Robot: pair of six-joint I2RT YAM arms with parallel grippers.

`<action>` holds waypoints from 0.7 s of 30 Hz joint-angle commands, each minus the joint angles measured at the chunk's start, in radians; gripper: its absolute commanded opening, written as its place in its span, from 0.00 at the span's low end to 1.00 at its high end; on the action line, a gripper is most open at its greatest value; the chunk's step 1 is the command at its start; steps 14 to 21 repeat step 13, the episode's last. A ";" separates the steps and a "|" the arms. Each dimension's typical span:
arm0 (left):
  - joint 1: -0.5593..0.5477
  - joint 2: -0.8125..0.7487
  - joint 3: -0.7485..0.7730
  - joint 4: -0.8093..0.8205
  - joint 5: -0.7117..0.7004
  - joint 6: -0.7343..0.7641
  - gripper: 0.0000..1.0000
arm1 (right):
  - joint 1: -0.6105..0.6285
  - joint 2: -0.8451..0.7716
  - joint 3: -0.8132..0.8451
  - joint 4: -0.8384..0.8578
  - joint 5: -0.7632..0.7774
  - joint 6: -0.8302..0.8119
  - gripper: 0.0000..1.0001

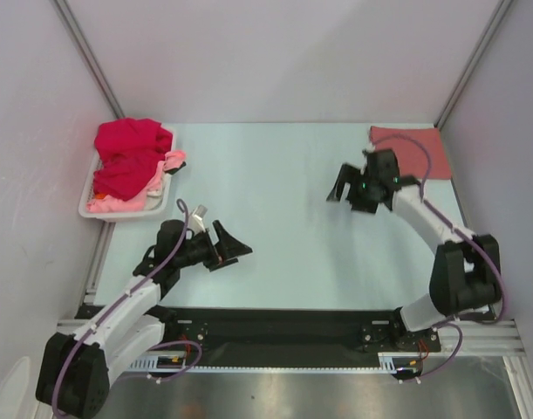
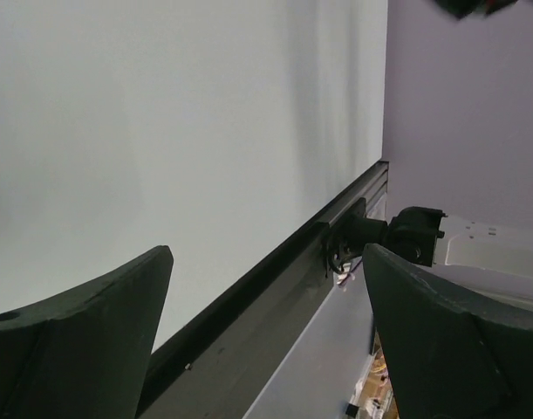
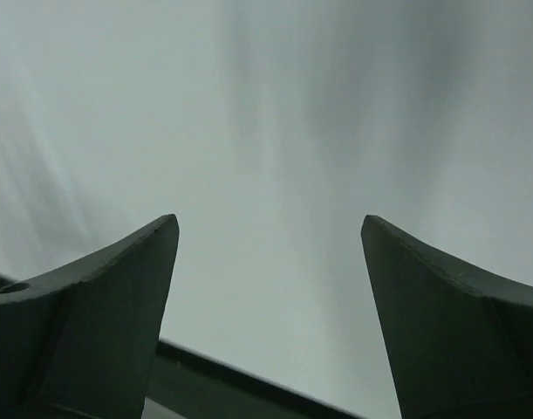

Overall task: Fold and stack the t-shirts
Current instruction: Reset both grippers

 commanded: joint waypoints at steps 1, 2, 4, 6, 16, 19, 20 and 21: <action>-0.008 -0.076 -0.065 0.172 -0.013 -0.103 0.98 | -0.004 -0.252 -0.241 0.166 -0.143 0.182 0.92; -0.010 -0.103 -0.083 0.205 -0.007 -0.123 0.98 | -0.002 -0.307 -0.377 0.243 -0.199 0.266 0.93; -0.008 -0.109 -0.151 0.322 0.010 -0.184 0.98 | 0.010 -0.433 -0.503 0.321 -0.252 0.330 1.00; -0.008 -0.114 -0.239 0.465 0.030 -0.268 0.98 | 0.033 -0.498 -0.635 0.365 -0.243 0.380 1.00; -0.006 -0.212 -0.548 0.949 0.008 -0.595 0.99 | 0.045 -0.830 -0.919 0.421 -0.327 0.508 1.00; -0.006 -0.212 -0.548 0.949 0.008 -0.595 0.99 | 0.045 -0.830 -0.919 0.421 -0.327 0.508 1.00; -0.006 -0.212 -0.548 0.949 0.008 -0.595 0.99 | 0.045 -0.830 -0.919 0.421 -0.327 0.508 1.00; -0.006 -0.212 -0.548 0.949 0.008 -0.595 0.99 | 0.045 -0.830 -0.919 0.421 -0.327 0.508 1.00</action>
